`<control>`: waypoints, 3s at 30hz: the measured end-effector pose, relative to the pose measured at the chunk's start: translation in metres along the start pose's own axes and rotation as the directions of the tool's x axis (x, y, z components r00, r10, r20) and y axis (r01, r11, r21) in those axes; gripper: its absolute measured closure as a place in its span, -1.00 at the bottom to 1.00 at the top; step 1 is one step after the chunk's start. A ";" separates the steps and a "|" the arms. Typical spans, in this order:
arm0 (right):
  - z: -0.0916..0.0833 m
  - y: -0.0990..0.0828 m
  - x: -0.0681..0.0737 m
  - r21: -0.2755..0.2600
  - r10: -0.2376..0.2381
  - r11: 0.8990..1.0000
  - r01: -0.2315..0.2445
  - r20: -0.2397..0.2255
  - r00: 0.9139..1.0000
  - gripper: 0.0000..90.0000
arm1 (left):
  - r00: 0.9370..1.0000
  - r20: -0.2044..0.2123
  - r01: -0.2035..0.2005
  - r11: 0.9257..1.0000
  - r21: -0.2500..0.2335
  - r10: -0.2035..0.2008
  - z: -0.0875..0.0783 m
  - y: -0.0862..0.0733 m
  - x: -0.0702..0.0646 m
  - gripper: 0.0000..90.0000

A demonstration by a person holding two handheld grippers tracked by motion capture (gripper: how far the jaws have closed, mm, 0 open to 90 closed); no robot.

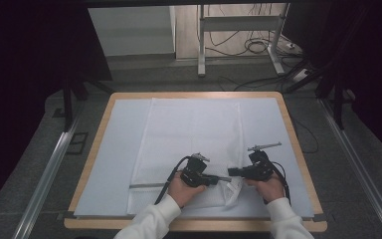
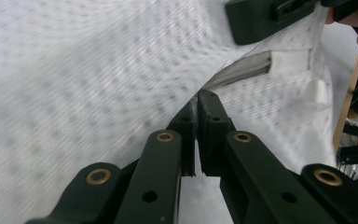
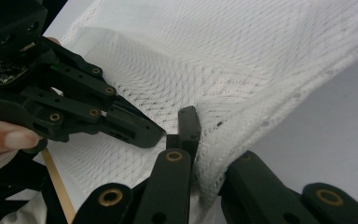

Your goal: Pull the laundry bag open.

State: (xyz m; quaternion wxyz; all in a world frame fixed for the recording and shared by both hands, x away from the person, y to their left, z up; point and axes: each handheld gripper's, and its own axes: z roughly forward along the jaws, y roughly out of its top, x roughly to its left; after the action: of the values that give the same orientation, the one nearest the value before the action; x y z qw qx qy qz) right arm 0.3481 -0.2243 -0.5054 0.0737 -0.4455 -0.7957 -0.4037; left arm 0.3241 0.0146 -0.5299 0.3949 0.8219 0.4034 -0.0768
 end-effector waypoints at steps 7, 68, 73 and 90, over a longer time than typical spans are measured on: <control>0.000 0.000 0.000 -0.005 -0.001 1.000 0.001 -0.001 1.000 0.97 | 1.000 0.006 0.010 1.000 -0.001 -0.010 -0.008 -0.005 0.005 0.94; -0.002 -0.001 -0.001 -0.027 -0.003 1.000 0.003 0.001 1.000 0.97 | 0.996 -0.042 0.075 0.996 -0.038 -0.076 -0.055 -0.037 0.036 0.94; -0.004 -0.001 0.000 -0.035 0.001 0.999 -0.001 0.002 1.000 0.97 | 0.996 -0.045 0.074 0.996 -0.045 -0.076 -0.060 -0.038 0.037 0.93; -0.004 -0.002 -0.001 -0.041 0.008 0.999 -0.007 0.009 1.000 0.97 | 0.993 -0.048 0.103 0.992 -0.074 -0.106 -0.077 -0.048 0.044 0.93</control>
State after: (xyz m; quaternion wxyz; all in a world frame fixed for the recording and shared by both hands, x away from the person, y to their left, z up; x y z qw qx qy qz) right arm 0.3459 -0.2281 -0.5049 0.0624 -0.4518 -0.7858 -0.4177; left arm 0.3037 0.1127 -0.5255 0.4086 0.7868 0.4585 -0.0615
